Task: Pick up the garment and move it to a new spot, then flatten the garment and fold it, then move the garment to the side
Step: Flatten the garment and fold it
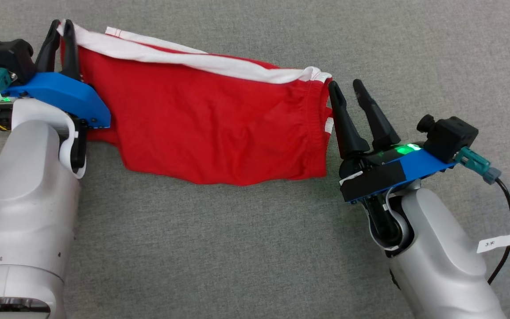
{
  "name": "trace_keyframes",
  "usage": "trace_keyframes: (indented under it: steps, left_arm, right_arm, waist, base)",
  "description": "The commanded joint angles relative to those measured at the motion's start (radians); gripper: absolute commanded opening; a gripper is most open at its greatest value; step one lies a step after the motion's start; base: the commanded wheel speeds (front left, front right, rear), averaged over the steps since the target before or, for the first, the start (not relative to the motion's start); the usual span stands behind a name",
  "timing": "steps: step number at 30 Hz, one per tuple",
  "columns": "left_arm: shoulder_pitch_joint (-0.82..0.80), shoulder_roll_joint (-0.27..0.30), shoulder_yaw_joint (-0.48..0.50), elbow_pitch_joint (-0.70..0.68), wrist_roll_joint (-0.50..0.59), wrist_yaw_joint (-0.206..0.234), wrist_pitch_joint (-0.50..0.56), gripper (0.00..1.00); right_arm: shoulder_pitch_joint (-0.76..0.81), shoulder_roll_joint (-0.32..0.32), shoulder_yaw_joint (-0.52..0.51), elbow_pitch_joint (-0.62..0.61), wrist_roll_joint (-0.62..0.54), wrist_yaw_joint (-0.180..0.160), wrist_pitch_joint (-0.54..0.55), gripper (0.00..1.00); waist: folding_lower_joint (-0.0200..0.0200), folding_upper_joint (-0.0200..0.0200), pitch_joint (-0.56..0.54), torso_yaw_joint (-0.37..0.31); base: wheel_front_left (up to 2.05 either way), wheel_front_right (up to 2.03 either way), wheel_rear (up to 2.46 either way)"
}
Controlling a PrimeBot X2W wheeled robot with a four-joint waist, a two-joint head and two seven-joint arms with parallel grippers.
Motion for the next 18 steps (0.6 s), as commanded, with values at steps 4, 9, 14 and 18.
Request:
trace_keyframes:
  steps: [4, 9, 14, 18]
  left_arm:
    - [0.034, -0.012, -0.004, -0.016, -0.003, -0.008, -0.004, 1.0]
    - [0.108, -0.024, -0.002, -0.044, -0.016, -0.014, -0.005, 1.0]
    - [0.157, -0.052, -0.051, 0.023, -0.054, -0.022, 0.023, 1.0]
    - [0.192, -0.058, -0.128, 0.045, -0.112, -0.021, 0.095, 1.0]
  right_arm:
    - [0.045, -0.003, -0.059, -0.019, -0.132, 0.0, -0.005, 1.0]
    - [0.11, -0.003, -0.15, -0.045, -0.276, 0.0, -0.005, 1.0]
    - [0.179, -0.003, -0.218, -0.049, -0.327, 0.0, -0.005, 1.0]
    - [0.222, -0.003, -0.247, -0.037, -0.351, 0.0, -0.005, 1.0]
  waist:
    - [-0.0003, 0.0, -0.019, 0.014]
    - [-0.0003, 0.0, -0.047, 0.03]
    - [-0.0003, 0.0, -0.08, 0.042]
    - [-0.0003, 0.0, -0.105, 0.044]
  base:
    - [0.0, 0.0, 0.0]
    - [0.0, 0.0, 0.0]
    - [0.0, 0.0, 0.0]
    - [0.0, 0.0, 0.0]
